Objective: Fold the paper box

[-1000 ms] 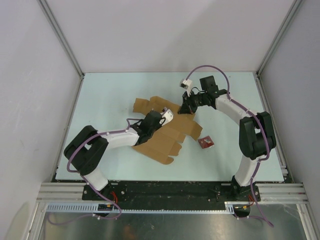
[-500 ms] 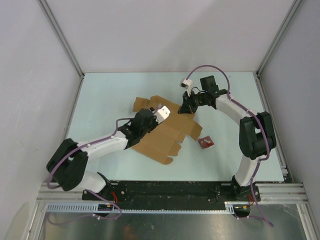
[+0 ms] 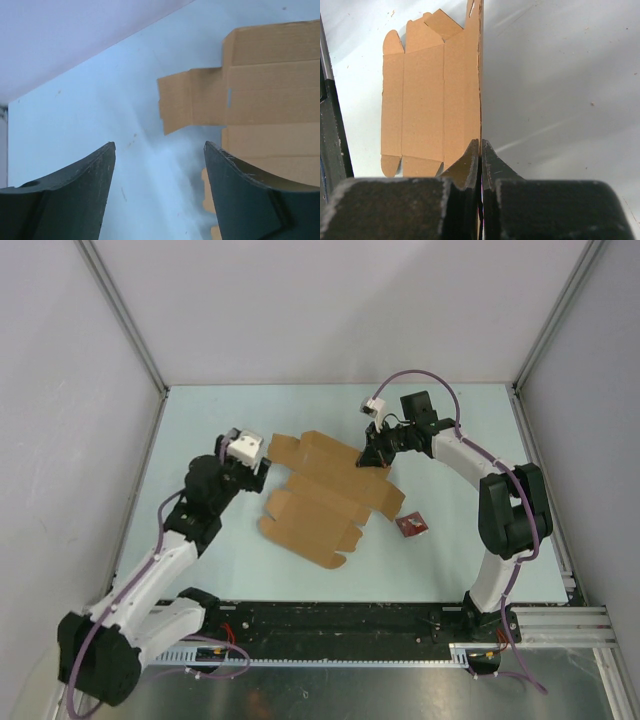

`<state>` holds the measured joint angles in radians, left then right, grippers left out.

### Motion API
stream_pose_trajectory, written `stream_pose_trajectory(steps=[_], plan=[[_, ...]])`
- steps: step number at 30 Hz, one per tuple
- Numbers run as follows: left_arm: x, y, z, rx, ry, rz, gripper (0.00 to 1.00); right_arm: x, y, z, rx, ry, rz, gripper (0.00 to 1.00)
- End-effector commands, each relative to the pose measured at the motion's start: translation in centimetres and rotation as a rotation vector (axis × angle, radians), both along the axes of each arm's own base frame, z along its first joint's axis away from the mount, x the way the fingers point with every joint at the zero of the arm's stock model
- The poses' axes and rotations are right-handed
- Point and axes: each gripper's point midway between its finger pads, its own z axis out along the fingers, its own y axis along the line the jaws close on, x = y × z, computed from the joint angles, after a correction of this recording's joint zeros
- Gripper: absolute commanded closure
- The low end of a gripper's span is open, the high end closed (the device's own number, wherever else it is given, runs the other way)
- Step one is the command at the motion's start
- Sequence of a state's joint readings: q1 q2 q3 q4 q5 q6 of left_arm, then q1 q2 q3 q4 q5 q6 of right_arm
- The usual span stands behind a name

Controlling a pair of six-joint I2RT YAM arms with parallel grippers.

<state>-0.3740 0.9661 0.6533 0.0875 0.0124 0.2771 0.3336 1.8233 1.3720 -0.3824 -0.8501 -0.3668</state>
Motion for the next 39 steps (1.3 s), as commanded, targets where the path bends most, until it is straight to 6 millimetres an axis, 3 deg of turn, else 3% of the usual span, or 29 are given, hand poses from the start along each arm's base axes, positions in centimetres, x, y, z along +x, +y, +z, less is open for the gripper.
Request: stream_pose_trajectory(steps=[1, 4, 7, 13, 17, 27, 39], plan=[[-1.3, 2.4, -0.2, -0.118, 0.007, 0.045, 0.22, 0.3, 0.2, 1.1, 0.027, -0.032, 0.010, 0.98], [-1.3, 6.0, 0.2, -0.195, -0.062, 0.171, 0.18, 0.2, 0.3, 1.4, 0.036, -0.035, 0.015, 0.98], [-1.2, 8.4, -0.1, -0.264, -0.102, 0.256, 0.12, 0.1, 0.5, 1.3, 0.036, -0.033, 0.020, 0.97], [0.1, 10.6, -2.5, -0.310, -0.148, 0.348, 0.03, -0.1, 0.5, 1.4, 0.034, -0.030, 0.022, 0.98], [1.7, 11.0, -4.8, -0.338, -0.125, 0.368, 0.00, -0.1, 0.4, 1.4, 0.036, -0.029, 0.022, 0.98], [2.9, 11.8, -8.3, -0.320, -0.128, 0.412, 0.00, 0.0, 0.2, 1.3, 0.037, -0.028, 0.021, 0.97], [2.9, 11.1, -8.5, -0.315, -0.141, 0.365, 0.00, -0.1, 0.3, 2.0, 0.047, -0.034, 0.019, 0.97]])
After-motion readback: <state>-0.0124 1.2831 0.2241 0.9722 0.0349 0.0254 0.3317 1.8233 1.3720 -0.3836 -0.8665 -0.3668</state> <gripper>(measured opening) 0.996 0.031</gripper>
